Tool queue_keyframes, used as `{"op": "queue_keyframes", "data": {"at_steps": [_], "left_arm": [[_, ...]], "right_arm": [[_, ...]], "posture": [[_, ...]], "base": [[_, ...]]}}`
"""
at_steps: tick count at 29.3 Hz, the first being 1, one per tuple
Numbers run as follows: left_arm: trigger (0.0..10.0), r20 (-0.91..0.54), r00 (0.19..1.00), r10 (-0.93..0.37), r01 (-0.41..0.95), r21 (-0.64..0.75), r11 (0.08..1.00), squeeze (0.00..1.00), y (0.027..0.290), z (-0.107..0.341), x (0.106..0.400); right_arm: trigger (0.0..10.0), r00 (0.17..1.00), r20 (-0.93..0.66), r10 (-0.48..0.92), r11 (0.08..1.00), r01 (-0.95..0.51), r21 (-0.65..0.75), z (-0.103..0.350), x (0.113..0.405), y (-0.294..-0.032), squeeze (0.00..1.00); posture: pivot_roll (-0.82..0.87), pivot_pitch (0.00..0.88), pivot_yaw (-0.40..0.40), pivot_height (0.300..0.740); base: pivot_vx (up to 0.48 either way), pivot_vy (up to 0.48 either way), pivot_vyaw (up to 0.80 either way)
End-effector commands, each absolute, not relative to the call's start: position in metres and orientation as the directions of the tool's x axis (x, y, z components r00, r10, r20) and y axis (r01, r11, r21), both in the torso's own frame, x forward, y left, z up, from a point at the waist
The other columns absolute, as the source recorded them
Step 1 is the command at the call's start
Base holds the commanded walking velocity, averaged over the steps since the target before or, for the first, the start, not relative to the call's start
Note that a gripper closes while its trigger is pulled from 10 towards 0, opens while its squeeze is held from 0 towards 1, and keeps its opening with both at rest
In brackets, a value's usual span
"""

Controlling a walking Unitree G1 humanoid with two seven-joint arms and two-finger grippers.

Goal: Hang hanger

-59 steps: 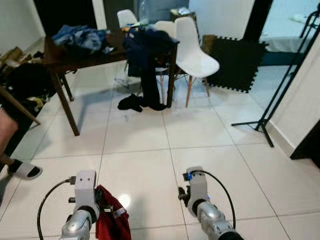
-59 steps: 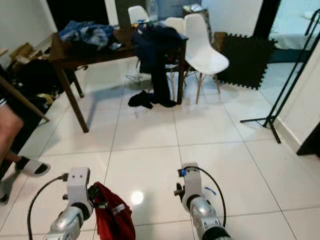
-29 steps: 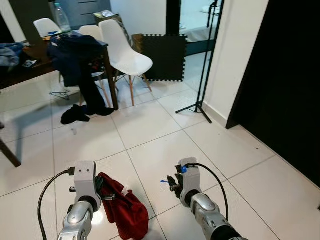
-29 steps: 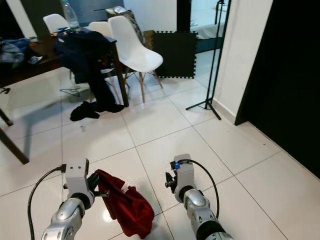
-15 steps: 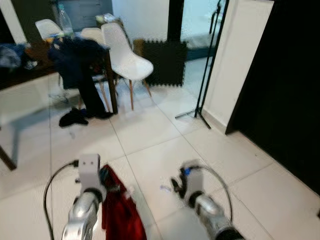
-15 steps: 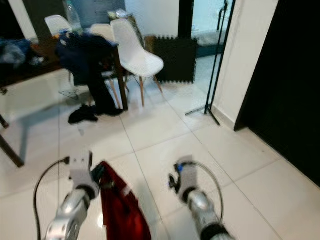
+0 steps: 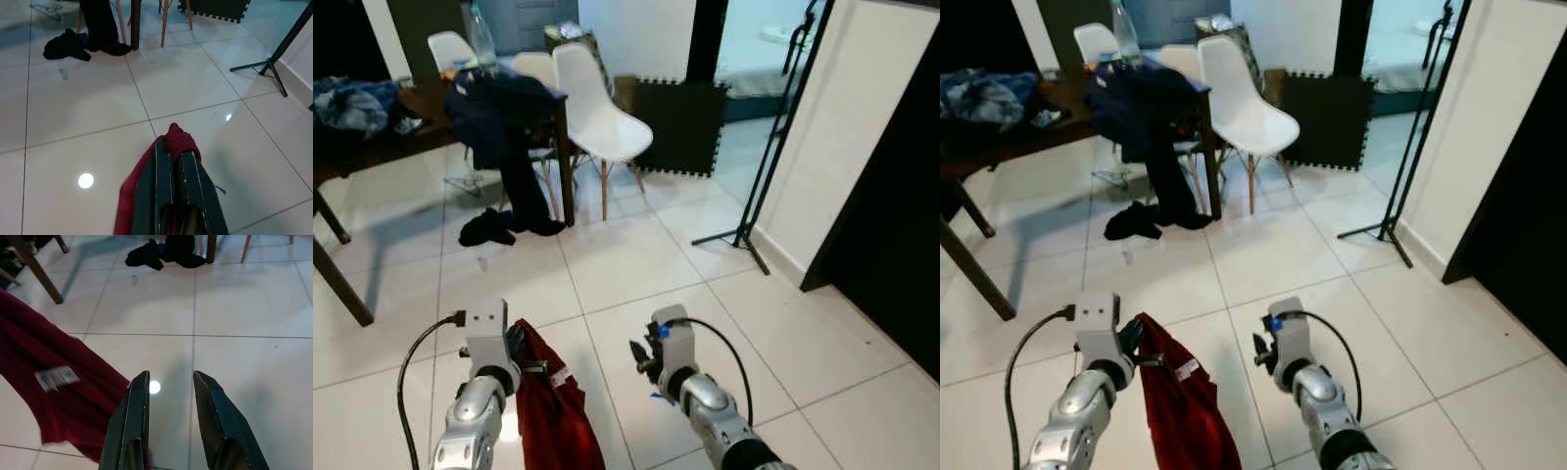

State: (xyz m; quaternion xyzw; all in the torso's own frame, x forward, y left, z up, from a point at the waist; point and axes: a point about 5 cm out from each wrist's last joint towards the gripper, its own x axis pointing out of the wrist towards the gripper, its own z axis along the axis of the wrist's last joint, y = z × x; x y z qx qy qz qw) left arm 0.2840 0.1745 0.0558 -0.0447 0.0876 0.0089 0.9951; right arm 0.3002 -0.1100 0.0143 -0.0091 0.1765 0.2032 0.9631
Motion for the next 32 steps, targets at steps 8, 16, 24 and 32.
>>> {"op": "queue_keyframes", "data": {"at_steps": [8,16,24,32], "left_arm": [[10.0,-0.154,0.988,-0.001,-0.013,-0.087,0.996,0.0,0.174,0.063,0.288],[10.0,-0.137,0.99,0.012,-0.024,-0.087,0.996,0.0,0.177,0.069,0.291],[10.0,-0.125,0.992,0.026,-0.037,-0.088,0.995,0.0,0.179,0.073,0.292],[10.0,-0.12,0.992,0.032,-0.043,-0.089,0.995,0.0,0.18,0.075,0.292]], "right_arm": [[10.0,0.853,-0.336,0.398,0.912,-0.406,0.049,0.016,0.301,-0.11,0.0],[10.0,0.852,-0.311,0.422,0.902,-0.429,0.048,0.022,0.305,-0.101,0.0],[10.0,0.869,-0.298,0.394,0.917,-0.391,0.072,0.024,0.308,-0.103,0.0],[10.0,0.868,-0.295,0.399,0.915,-0.397,0.07,0.025,0.309,-0.103,0.0]], "posture": [[0.13,0.025,0.03,0.74],[0.14,0.033,0.035,0.74],[0.15,0.036,0.028,0.74],[0.15,0.035,0.028,0.74]], "base": [[0.346,0.0,0.0],[0.347,0.0,0.43],[0.346,0.0,0.3],[0.346,0.0,0.0]]}}
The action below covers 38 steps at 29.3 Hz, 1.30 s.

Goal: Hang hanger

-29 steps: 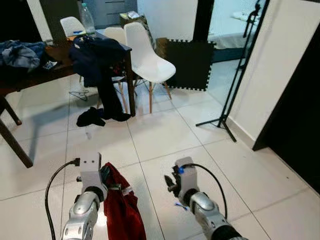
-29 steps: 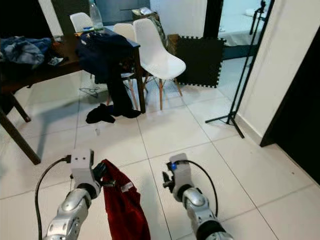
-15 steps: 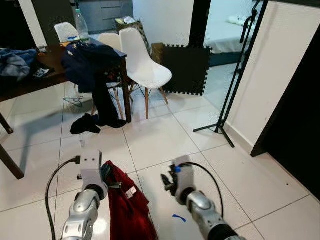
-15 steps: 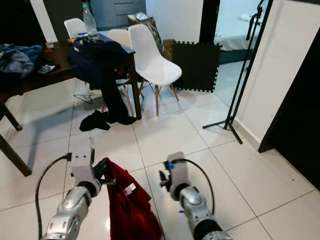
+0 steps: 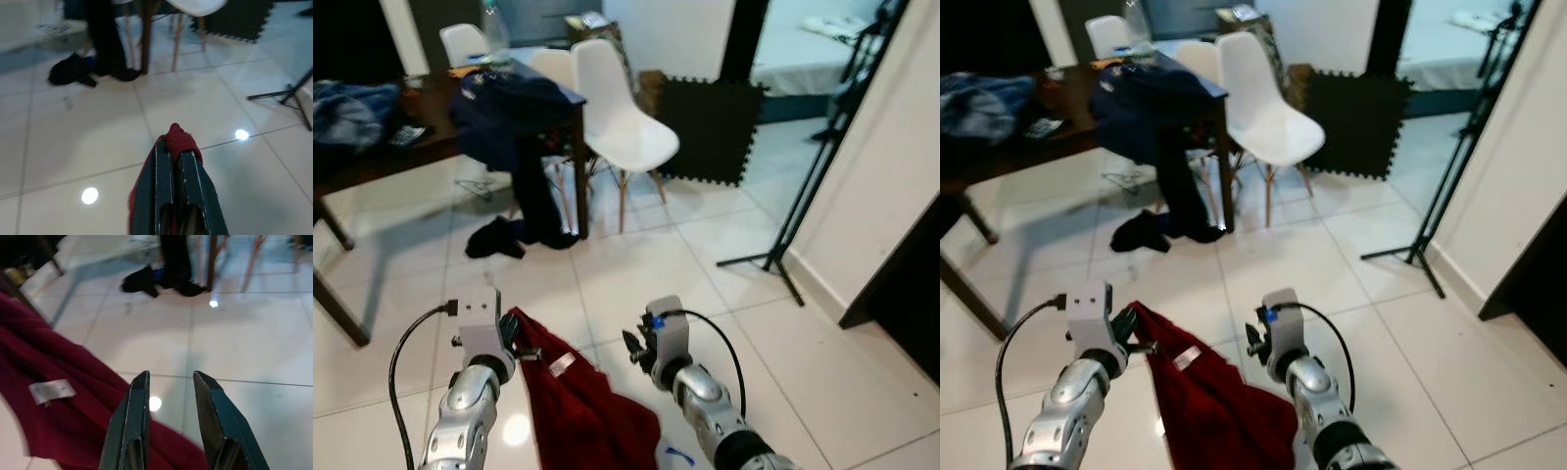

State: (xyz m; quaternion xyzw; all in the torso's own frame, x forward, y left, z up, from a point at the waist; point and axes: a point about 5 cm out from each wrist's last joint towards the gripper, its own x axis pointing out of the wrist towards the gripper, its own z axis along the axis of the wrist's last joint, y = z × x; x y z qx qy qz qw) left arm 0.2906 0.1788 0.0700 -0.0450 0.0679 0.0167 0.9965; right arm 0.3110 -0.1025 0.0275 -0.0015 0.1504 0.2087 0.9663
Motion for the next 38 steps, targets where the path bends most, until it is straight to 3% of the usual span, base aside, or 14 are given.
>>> {"op": "queue_keyframes", "data": {"at_steps": [1,25,32,38], "left_arm": [[10.0,-0.12,0.992,0.032,-0.043,-0.089,0.995,0.0,0.1801,0.0747,0.2923],[10.0,-0.12,0.992,0.026,-0.039,-0.105,0.994,0.0,0.1773,0.0758,0.2932],[10.0,-0.121,0.992,0.026,-0.039,-0.106,0.994,0.0,0.1772,0.0758,0.293],[10.0,-0.124,0.992,0.03,-0.043,-0.103,0.994,0.0,0.1776,0.0752,0.2929]], "right_arm": [[10.0,0.868,-0.295,0.399,0.915,-0.397,0.07,0.0253,0.3091,-0.1034,0.0],[10.0,0.855,-0.294,0.427,0.898,-0.439,0.026,0.028,0.3108,-0.0968,0.0],[10.0,0.849,-0.308,0.429,0.892,-0.452,-0.001,0.027,0.3104,-0.0949,0.0],[10.0,0.861,-0.313,0.401,0.91,-0.414,0.028,0.0269,0.3122,-0.0991,0.0]], "posture": [[0.15,0.035,0.028,0.74],[0.15,0.036,0.026,0.74],[0.15,0.035,0.026,0.74],[0.15,0.033,0.025,0.74]], "base": [[0.349,0.0,0.0],[0.349,0.0,0.0],[0.364,0.0,0.59],[0.363,0.0,0.0]]}}
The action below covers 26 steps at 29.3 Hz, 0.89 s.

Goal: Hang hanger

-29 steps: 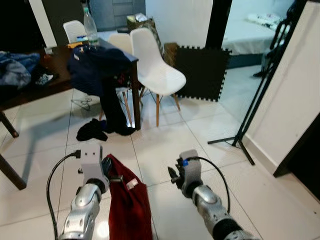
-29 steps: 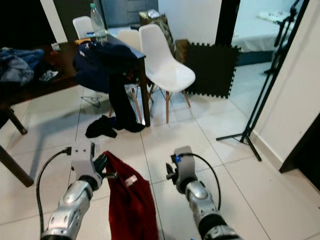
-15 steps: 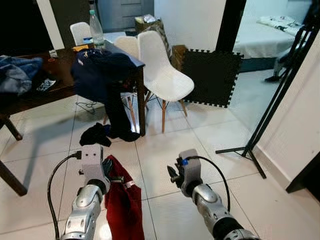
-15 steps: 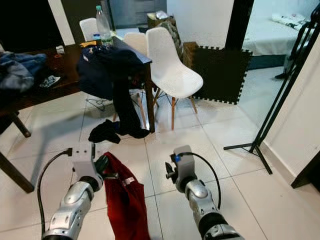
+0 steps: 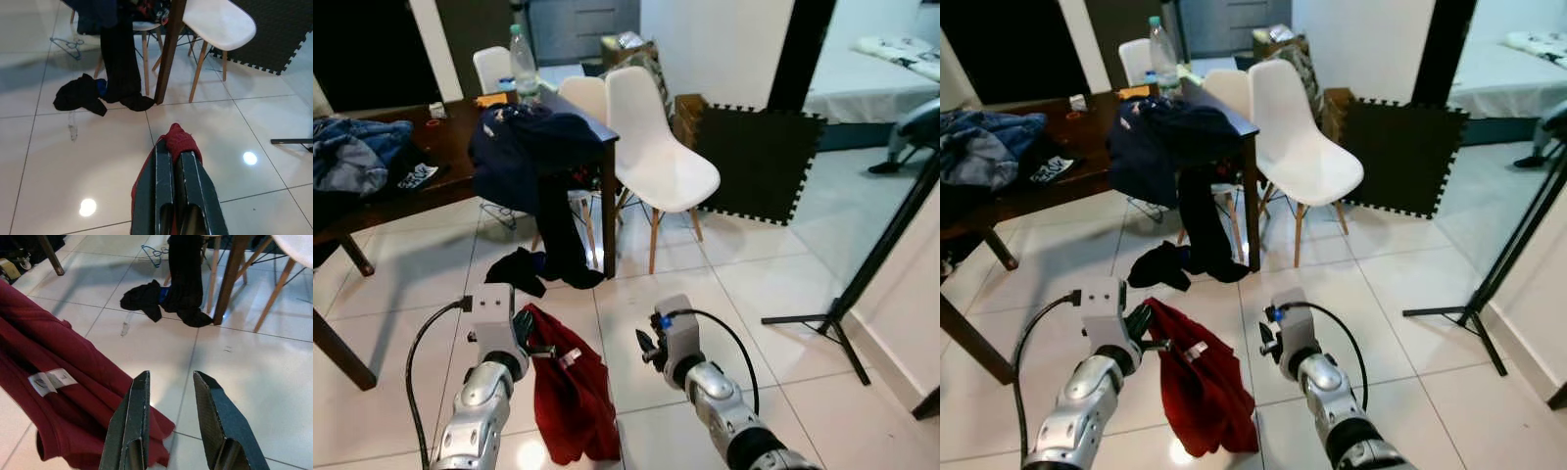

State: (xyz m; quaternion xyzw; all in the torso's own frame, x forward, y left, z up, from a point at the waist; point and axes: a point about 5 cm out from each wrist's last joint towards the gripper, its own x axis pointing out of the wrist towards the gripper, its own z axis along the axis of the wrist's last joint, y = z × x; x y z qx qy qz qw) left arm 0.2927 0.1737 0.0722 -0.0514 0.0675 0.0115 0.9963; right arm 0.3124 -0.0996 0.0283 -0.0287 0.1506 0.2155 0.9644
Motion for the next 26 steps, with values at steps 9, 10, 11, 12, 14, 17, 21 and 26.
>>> {"op": "queue_keyframes", "data": {"at_steps": [9,10,11,12,14,17,21,26], "left_arm": [[10.0,-0.121,0.992,0.032,-0.044,-0.104,0.994,0.0,0.1773,0.0754,0.2932],[10.0,-0.121,0.992,0.031,-0.044,-0.105,0.994,0.0,0.1773,0.0753,0.2932],[10.0,-0.121,0.992,0.031,-0.044,-0.105,0.994,0.0,0.1773,0.0753,0.2932],[10.0,-0.122,0.992,0.03,-0.043,-0.104,0.994,0.0,0.1773,0.0752,0.2933],[10.0,-0.122,0.992,0.03,-0.043,-0.104,0.994,0.0,0.1773,0.0752,0.2933],[10.0,-0.121,0.992,0.029,-0.041,-0.104,0.994,0.0,0.1774,0.0753,0.2933],[10.0,-0.116,0.993,0.027,-0.039,-0.104,0.994,0.0,0.1778,0.0765,0.2941],[10.0,-0.109,0.993,0.034,-0.045,-0.102,0.994,0.0,0.1798,0.0789,0.2959]], "right_arm": [[10.0,0.862,-0.309,0.402,0.909,-0.415,0.025,0.0278,0.3128,-0.0987,0.0],[10.0,0.863,-0.306,0.403,0.909,-0.416,0.025,0.0286,0.3134,-0.0982,0.0],[10.0,0.863,-0.306,0.403,0.909,-0.416,0.025,0.0286,0.3134,-0.0982,0.0],[10.0,0.863,-0.304,0.403,0.909,-0.416,0.025,0.0292,0.3139,-0.0979,0.0],[10.0,0.863,-0.304,0.403,0.909,-0.416,0.025,0.0292,0.3139,-0.0979,0.0],[10.0,0.866,-0.299,0.402,0.91,-0.414,0.026,0.0306,0.3151,-0.0977,0.0],[10.0,0.869,-0.293,0.399,0.912,-0.41,0.027,0.0317,0.316,-0.0979,0.0],[10.0,0.87,-0.29,0.398,0.912,-0.408,0.027,0.0319,0.3161,-0.0982,0.0]], "posture": [[0.15,0.025,0.023,0.74],[0.14,0.02,0.024,0.74],[0.14,0.02,0.024,0.74],[0.14,0.02,0.024,0.74],[0.14,0.02,0.024,0.74],[0.14,0.013,0.025,0.74],[0.14,0.004,0.026,0.74],[0.14,0.0,0.026,0.74]], "base": [[0.363,0.0,0.0],[0.36,0.0,0.0],[0.36,0.0,0.0],[0.36,0.0,0.0],[0.36,0.0,0.0],[0.364,0.0,0.0],[0.361,0.0,0.0],[0.361,0.0,0.0]]}}
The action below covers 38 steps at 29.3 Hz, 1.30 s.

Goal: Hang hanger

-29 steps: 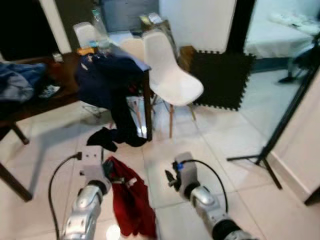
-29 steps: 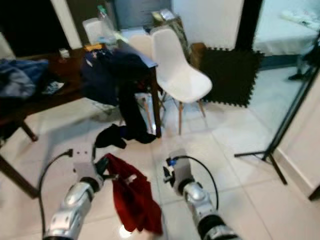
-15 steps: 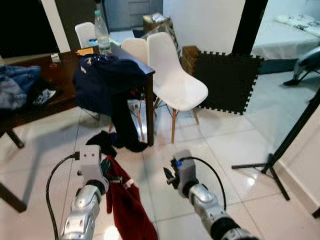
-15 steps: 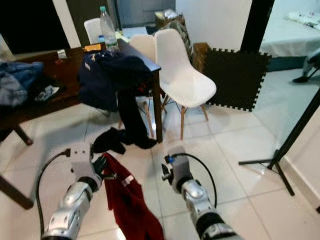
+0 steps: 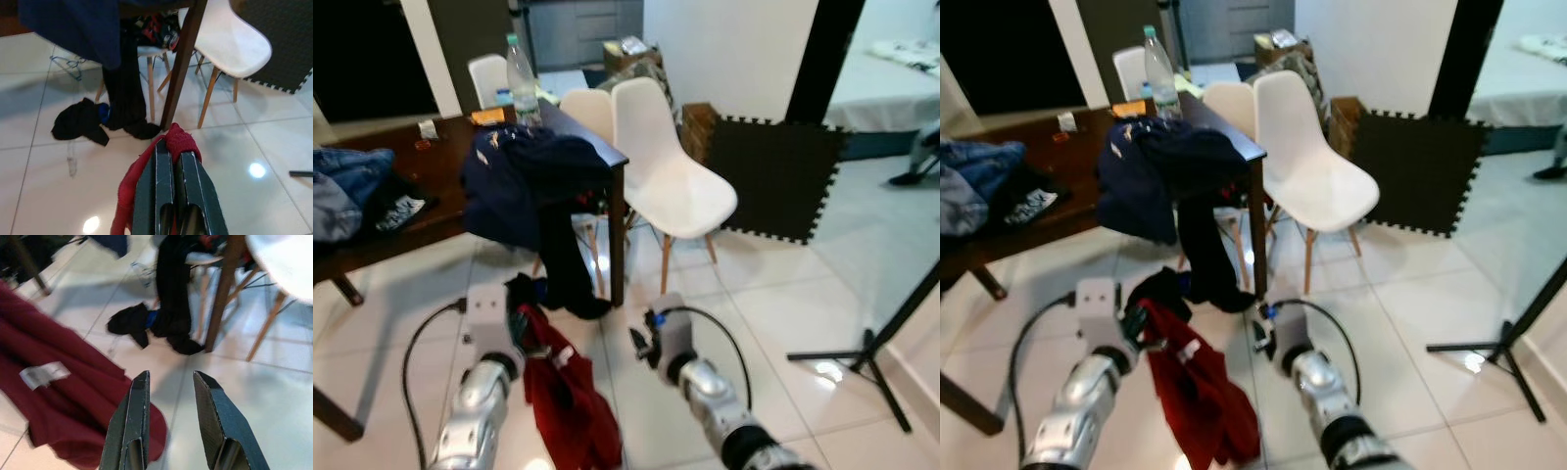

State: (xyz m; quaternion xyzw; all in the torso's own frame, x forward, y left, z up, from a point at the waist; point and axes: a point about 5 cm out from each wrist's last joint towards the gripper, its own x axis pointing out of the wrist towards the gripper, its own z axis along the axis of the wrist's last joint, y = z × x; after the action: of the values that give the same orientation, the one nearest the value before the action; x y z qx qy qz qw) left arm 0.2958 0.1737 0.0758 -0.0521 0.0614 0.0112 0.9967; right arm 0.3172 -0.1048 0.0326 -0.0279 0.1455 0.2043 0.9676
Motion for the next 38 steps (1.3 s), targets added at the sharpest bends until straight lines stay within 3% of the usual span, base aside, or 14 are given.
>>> {"op": "queue_keyframes", "data": {"at_steps": [1,10,15,25,38], "left_arm": [[10.0,-0.109,0.993,0.034,-0.045,-0.102,0.994,0.0,0.18,0.079,0.296],[10.0,0.011,0.99,0.14,-0.139,-0.065,0.988,0.0,0.217,0.117,0.313],[10.0,0.19,0.966,0.173,-0.177,0.004,0.984,0.0,0.235,0.178,0.33],[10.0,0.378,0.912,0.16,-0.183,0.026,0.983,0.0,0.234,0.248,0.341],[10.0,0.526,0.834,0.169,-0.23,0.051,0.972,0.0,0.24,0.309,0.334]], "right_arm": [[10.0,0.87,-0.29,0.398,0.912,-0.408,0.027,0.032,0.316,-0.098,0.0],[10.0,0.894,-0.223,0.388,0.919,-0.394,0.021,0.047,0.327,-0.101,0.0],[10.0,0.919,-0.135,0.371,0.928,-0.372,0.018,0.069,0.34,-0.103,0.0],[10.0,0.934,-0.021,0.356,0.934,-0.355,0.04,0.098,0.355,-0.099,0.0],[10.0,0.907,-0.019,0.42,0.907,-0.42,-0.021,0.1,0.353,-0.088,0.0]], "posture": [[0.14,0.0,0.026,0.74],[0.14,0.0,0.025,0.74],[0.14,0.0,0.027,0.74],[0.14,0.0,0.02,0.74],[0.15,0.0,0.016,0.74]], "base": [[0.36,0.0,0.0],[0.36,0.0,0.0],[0.357,0.0,0.0],[0.36,0.0,0.0],[0.363,0.0,0.12]]}}
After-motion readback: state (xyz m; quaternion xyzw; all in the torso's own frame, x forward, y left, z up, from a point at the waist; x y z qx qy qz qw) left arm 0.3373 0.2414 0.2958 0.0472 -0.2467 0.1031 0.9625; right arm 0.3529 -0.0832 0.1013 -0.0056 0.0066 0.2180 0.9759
